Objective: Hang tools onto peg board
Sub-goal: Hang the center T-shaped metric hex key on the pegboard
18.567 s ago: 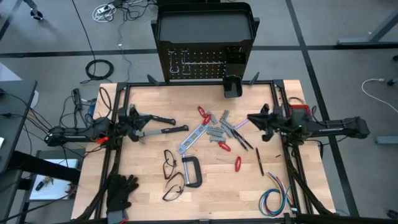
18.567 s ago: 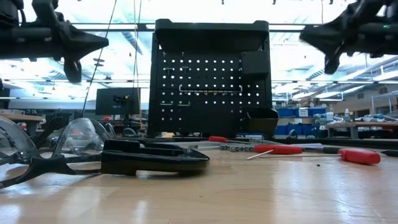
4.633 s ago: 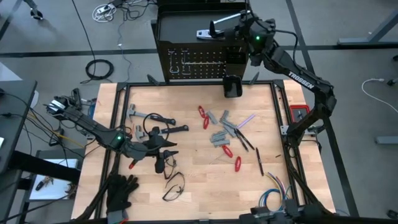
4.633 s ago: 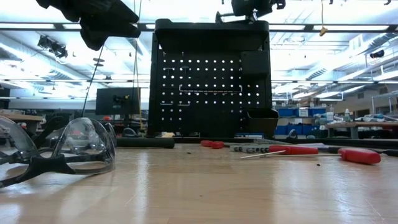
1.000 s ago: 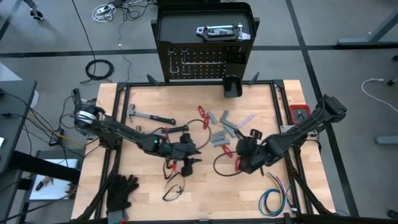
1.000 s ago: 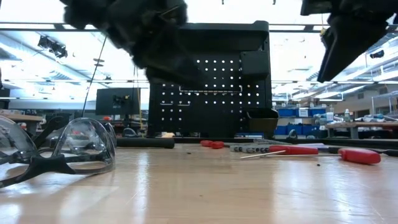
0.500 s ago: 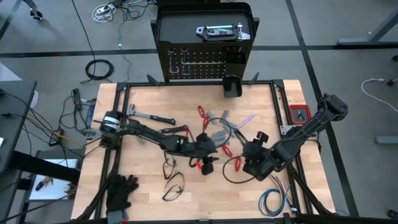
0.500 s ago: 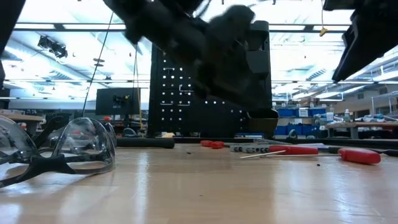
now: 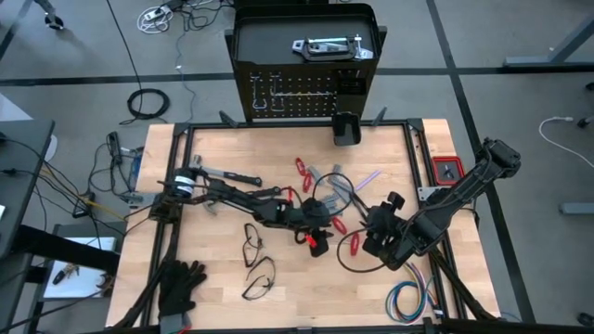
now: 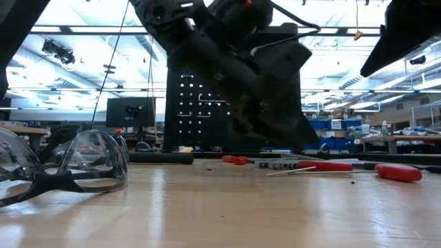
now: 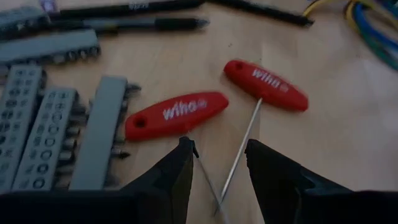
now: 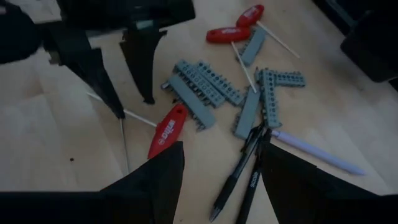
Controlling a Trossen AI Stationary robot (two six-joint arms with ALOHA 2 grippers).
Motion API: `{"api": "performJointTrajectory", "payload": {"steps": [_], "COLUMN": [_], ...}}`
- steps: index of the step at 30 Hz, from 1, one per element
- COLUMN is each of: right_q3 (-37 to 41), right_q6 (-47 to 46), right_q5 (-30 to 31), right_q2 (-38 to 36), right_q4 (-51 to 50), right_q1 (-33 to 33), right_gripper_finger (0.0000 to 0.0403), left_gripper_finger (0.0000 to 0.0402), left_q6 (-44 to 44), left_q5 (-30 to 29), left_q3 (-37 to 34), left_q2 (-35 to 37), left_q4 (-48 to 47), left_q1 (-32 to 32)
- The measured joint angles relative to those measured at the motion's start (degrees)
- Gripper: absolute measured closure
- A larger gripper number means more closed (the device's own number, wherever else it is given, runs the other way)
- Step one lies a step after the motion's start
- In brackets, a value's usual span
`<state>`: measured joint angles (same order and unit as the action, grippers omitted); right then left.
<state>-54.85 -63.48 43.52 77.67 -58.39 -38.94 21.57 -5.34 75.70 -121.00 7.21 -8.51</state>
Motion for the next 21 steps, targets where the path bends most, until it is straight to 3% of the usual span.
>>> {"api": "performJointTrajectory", "payload": {"steps": [12, 15, 19, 21], "right_q3": [0.0, 0.0, 0.0, 0.0], "right_q6": [0.1, 0.2, 0.2, 0.2], "right_q5": [2.8, 3.2, 3.4, 3.4], "right_q2": [0.0, 0.0, 0.0, 0.0], "right_q4": [1.3, 1.4, 1.7, 1.8], "right_q1": [0.0, 0.0, 0.0, 0.0], "right_gripper_finger": [0.0188, 0.0188, 0.0188, 0.0188], "left_gripper_finger": [0.0254, 0.0285, 0.0370, 0.0391], "left_q6": [0.2, -2.1, -5.4, -6.8], "left_q5": [-0.2, 0.0, -0.1, -0.2], "left_q3": [0.4, 0.4, 0.6, 0.6], "left_q2": [-4.1, -4.0, -3.9, -3.9], "left_q4": [1.2, -0.2, -3.0, -4.1], "left_q1": [1.7, 1.7, 1.9, 1.9]}}
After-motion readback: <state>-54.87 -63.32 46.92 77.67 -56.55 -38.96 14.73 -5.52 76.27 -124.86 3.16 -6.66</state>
